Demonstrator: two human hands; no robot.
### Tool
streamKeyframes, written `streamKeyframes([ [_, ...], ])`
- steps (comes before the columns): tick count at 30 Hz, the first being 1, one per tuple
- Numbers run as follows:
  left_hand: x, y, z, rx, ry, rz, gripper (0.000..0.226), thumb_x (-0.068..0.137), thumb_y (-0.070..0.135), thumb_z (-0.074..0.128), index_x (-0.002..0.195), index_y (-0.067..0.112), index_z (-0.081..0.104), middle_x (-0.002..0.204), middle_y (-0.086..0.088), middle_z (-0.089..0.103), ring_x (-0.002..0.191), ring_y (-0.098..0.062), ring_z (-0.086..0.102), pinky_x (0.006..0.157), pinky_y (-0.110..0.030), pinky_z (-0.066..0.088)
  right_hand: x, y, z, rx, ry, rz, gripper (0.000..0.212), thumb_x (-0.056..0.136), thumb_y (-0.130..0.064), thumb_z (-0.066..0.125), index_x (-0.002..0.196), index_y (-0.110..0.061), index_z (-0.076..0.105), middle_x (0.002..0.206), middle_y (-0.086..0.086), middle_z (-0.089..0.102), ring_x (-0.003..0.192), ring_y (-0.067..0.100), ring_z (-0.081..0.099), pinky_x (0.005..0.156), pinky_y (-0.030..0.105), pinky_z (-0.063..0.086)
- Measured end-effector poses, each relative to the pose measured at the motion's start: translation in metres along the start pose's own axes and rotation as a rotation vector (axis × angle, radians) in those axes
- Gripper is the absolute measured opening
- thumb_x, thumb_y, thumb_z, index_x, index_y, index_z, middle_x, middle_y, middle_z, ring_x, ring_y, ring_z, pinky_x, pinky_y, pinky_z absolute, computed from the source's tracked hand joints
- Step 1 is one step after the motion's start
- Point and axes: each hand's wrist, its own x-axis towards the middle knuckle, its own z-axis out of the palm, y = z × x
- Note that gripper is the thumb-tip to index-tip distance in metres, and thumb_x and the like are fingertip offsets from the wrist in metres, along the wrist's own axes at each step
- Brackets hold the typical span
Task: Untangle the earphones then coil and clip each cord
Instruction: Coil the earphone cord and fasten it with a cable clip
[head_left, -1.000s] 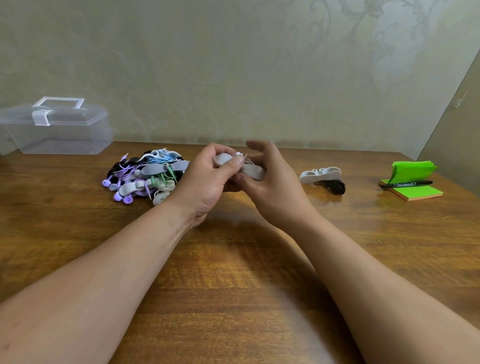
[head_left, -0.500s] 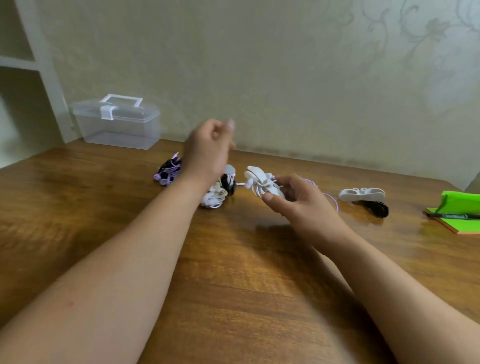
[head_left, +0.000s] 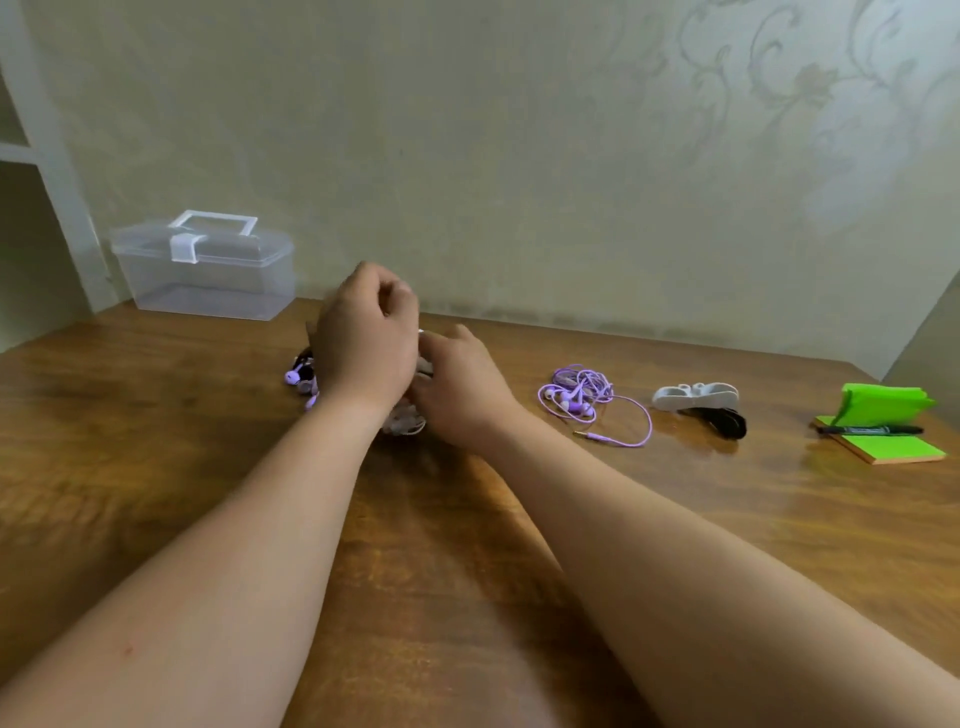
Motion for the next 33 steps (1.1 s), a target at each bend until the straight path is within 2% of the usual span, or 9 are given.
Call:
streamKeyframes([
  [3, -0.004, -0.007, 0.010, 0.089, -0.140, -0.024, 0.027, 0.103, 0.034, 0.044, 0.086, 0.018, 0.057, 0.084, 0.000, 0.063, 0.089, -0.034, 0.058, 0.081, -0.045, 0.048, -0.014, 0.010, -0.005, 0.032, 0.055, -0.003, 0.041, 0.092, -0.024, 0.062, 0.133, -0.023, 0.062, 0.119, 0.004, 0.058, 0.115, 0.027, 0.054, 0.097, 0.041, 0.049],
  [6, -0.009, -0.004, 0.014, 0.138, -0.048, 0.097, 0.018, 0.101, 0.028, 0.047, 0.094, 0.016, 0.059, 0.097, 0.000, 0.064, 0.099, -0.030, 0.055, 0.087, -0.046, 0.045, -0.030, 0.031, -0.035, 0.031, 0.130, -0.004, 0.030, 0.095, -0.027, 0.069, 0.124, -0.020, 0.068, 0.115, -0.002, 0.062, 0.107, 0.015, 0.058, 0.092, 0.031, 0.047],
  [10, -0.026, 0.016, 0.027, 0.036, -0.116, 0.313, 0.011, 0.096, 0.020, 0.055, 0.103, 0.016, 0.062, 0.100, -0.002, 0.064, 0.095, -0.026, 0.059, 0.082, -0.043, 0.049, -0.052, 0.072, -0.106, -0.047, 0.225, 0.197, 0.013, 0.095, -0.018, 0.062, 0.101, -0.023, 0.072, 0.095, -0.007, 0.071, 0.089, 0.014, 0.061, 0.070, 0.027, 0.038],
  [15, -0.063, 0.035, 0.044, -0.039, -0.494, 0.417, 0.008, 0.097, 0.020, 0.058, 0.093, 0.024, 0.064, 0.091, 0.010, 0.063, 0.082, -0.010, 0.056, 0.075, -0.036, 0.049, -0.088, 0.116, -0.142, -0.350, -0.179, 0.334, 0.015, 0.095, -0.039, 0.070, 0.103, -0.027, 0.073, 0.101, -0.009, 0.072, 0.093, 0.014, 0.065, 0.075, 0.028, 0.049],
  [21, -0.075, 0.034, 0.049, -0.047, -0.624, 0.381, 0.013, 0.096, 0.021, 0.063, 0.108, 0.028, 0.065, 0.098, 0.012, 0.063, 0.087, -0.006, 0.058, 0.081, -0.031, 0.050, -0.090, 0.126, -0.126, -0.427, -0.218, 0.126, 0.014, 0.099, -0.037, 0.064, 0.099, -0.024, 0.071, 0.108, -0.002, 0.063, 0.104, 0.022, 0.059, 0.092, 0.040, 0.049],
  [25, -0.077, 0.042, 0.048, -0.114, -0.688, 0.444, 0.053, 0.086, 0.020, 0.067, 0.138, 0.025, 0.055, 0.126, 0.012, 0.059, 0.119, -0.004, 0.053, 0.105, -0.017, 0.038, -0.100, 0.110, -0.142, 0.248, -0.037, 0.066, 0.016, 0.103, -0.025, 0.062, 0.091, -0.015, 0.066, 0.085, 0.000, 0.073, 0.084, 0.022, 0.065, 0.082, 0.040, 0.050],
  [27, -0.080, 0.046, 0.047, -0.111, -0.767, 0.420, 0.066, 0.086, 0.028, 0.072, 0.146, 0.035, 0.046, 0.137, 0.013, 0.056, 0.129, -0.002, 0.049, 0.109, -0.012, 0.031, -0.099, 0.095, -0.151, 0.698, 0.051, 0.020, 0.016, 0.104, -0.016, 0.058, 0.089, -0.009, 0.060, 0.072, 0.003, 0.063, 0.071, 0.021, 0.060, 0.075, 0.032, 0.049],
  [30, -0.088, 0.044, 0.057, -0.018, -0.866, 0.449, 0.052, 0.088, 0.045, 0.077, 0.135, 0.042, 0.055, 0.136, 0.020, 0.057, 0.134, -0.003, 0.048, 0.116, -0.027, 0.031, -0.099, 0.076, -0.164, 1.308, 0.084, 0.010, 0.019, 0.104, -0.014, 0.050, 0.086, -0.015, 0.053, 0.067, 0.000, 0.038, 0.058, 0.015, 0.041, 0.060, 0.027, 0.048],
  [33, -0.089, 0.037, 0.064, 0.023, -0.836, 0.476, 0.029, 0.091, 0.048, 0.073, 0.117, 0.037, 0.068, 0.119, 0.022, 0.067, 0.124, -0.004, 0.053, 0.112, -0.041, 0.037, -0.101, 0.073, -0.180, 1.614, 0.103, -0.014, 0.016, 0.103, -0.017, 0.047, 0.087, -0.018, 0.049, 0.067, -0.006, 0.031, 0.054, 0.007, 0.031, 0.045, 0.019, 0.035],
])
